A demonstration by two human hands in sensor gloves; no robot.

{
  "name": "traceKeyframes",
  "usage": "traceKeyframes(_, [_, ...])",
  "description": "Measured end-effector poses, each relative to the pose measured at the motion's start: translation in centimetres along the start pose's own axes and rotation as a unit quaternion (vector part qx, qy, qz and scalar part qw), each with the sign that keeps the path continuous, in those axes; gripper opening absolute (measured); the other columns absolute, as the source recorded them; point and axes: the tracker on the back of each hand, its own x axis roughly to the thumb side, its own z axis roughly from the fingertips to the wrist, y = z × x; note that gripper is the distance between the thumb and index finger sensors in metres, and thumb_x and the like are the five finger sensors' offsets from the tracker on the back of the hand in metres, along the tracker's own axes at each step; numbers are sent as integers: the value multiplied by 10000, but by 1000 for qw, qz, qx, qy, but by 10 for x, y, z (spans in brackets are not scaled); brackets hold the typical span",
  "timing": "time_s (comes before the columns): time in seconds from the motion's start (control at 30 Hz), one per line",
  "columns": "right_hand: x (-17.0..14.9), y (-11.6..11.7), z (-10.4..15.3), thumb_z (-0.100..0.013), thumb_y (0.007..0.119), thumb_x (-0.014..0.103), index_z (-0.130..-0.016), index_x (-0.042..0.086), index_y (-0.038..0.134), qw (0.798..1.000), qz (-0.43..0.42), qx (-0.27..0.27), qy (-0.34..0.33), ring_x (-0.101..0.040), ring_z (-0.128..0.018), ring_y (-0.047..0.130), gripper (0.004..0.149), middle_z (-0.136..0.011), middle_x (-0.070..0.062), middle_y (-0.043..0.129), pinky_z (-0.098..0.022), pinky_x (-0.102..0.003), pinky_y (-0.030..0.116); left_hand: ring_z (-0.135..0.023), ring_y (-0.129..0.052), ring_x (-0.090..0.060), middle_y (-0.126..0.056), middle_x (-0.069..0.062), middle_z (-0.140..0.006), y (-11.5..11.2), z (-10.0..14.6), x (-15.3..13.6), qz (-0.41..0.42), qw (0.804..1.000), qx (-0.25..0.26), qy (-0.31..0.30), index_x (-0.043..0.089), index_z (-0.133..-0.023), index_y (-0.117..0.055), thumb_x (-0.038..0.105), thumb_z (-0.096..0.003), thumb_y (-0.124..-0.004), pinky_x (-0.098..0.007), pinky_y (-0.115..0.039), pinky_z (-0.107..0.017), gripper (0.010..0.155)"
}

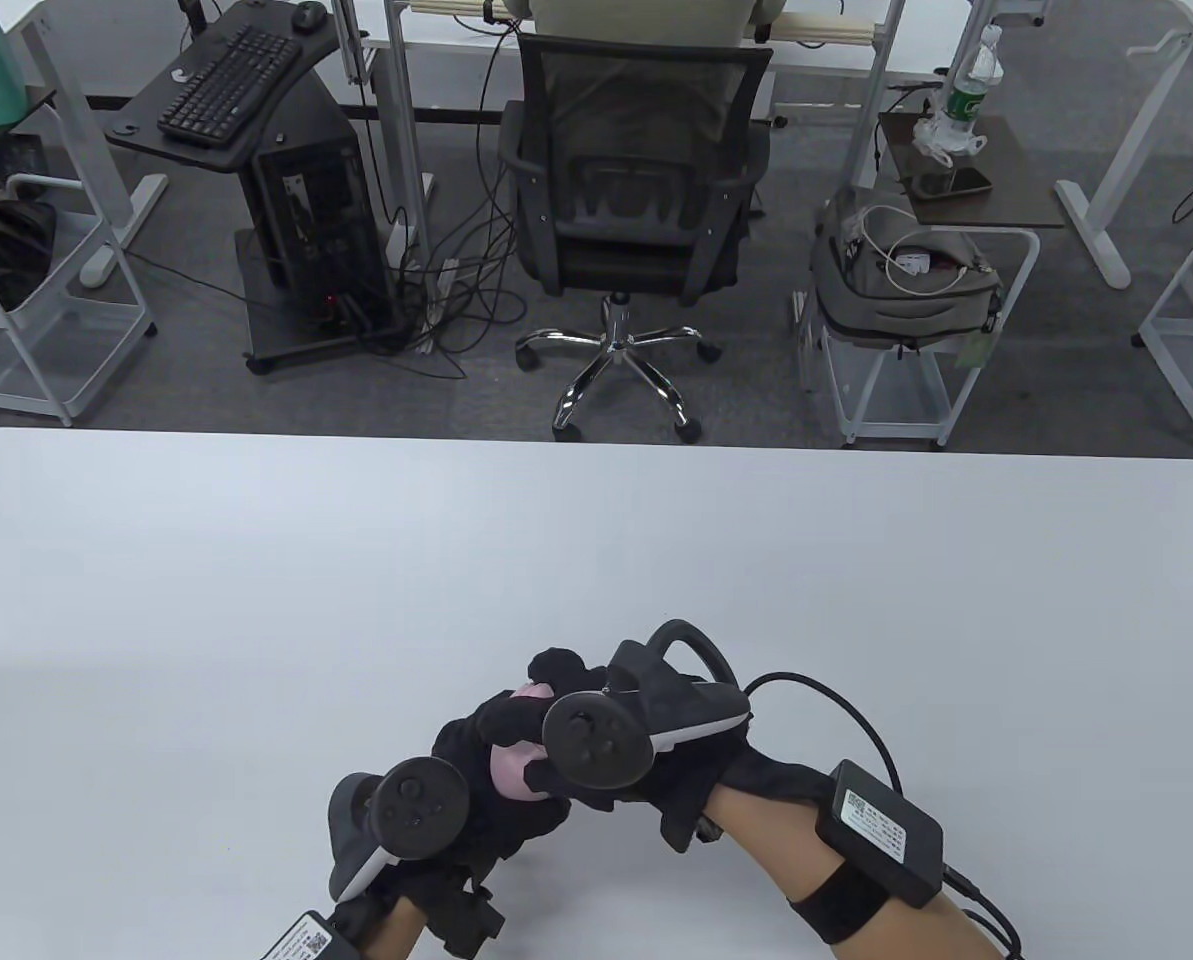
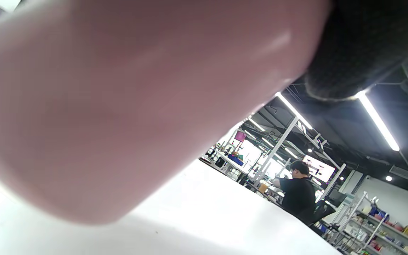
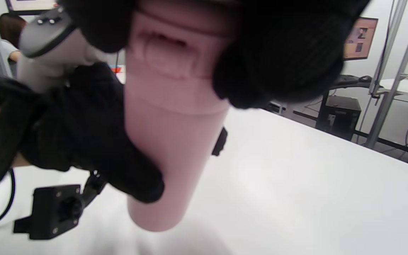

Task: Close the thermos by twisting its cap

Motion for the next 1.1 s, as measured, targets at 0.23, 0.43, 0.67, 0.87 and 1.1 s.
traceKeyframes(0.23, [5, 3, 1, -683, 592, 455, -1122, 142, 531, 997, -8, -46, 68, -186, -427, 975, 543, -935, -363, 715, -223, -272, 923, -945, -604, -367, -470, -206, -1125, 1, 0, 3, 2, 1000, 7, 5, 178, -1135, -268, 754, -72, -889, -531, -710, -661, 1360])
traceKeyframes(0.43, [-25, 2, 18, -651, 461, 616, -1183, 98, 98, 987, -84, -53, 126, -629, -819, 841, 827, -1171, -454, 344, -540, -690, 781, -1007, -573, -347, -452, -102, -1155, 25, -23, -30, 15, 995, 34, 93, 245, -1141, -224, 718, -148, -907, -483, -677, -714, 1294])
traceKeyframes(0.67, [-68, 40, 32, -646, 517, 606, -1208, 69, 236, 960, -86, -78, 255, -655, -828, 820, 827, -1163, -454, 401, -552, -727, 738, -989, -653, -235, -500, -53, -1145, 81, -94, -129, 10, 951, 72, 301, 309, -1138, -202, 683, -183, -922, -327, -728, -749, 1253])
traceKeyframes(0.87, [-88, 70, 34, -645, 534, 595, -1207, 54, 299, 951, -126, -81, 272, -645, -836, 816, 814, -1160, -441, 425, -556, -725, 733, -1023, -684, -129, -518, -7, -1167, 79, -104, -183, -5, 924, 59, 378, 332, -1144, -194, 671, -214, -928, -227, -764, -763, 1232])
traceKeyframes(1.1, [-104, 79, 34, -647, 544, 583, -1203, 40, 331, 944, -160, -99, 272, -640, -832, 818, 806, -1155, -435, 442, -555, -720, 734, -1016, -700, -118, -528, 11, -1168, 71, -98, -202, 24, 919, 54, 389, 322, -1148, -209, 689, -227, -911, -177, -778, -762, 1215])
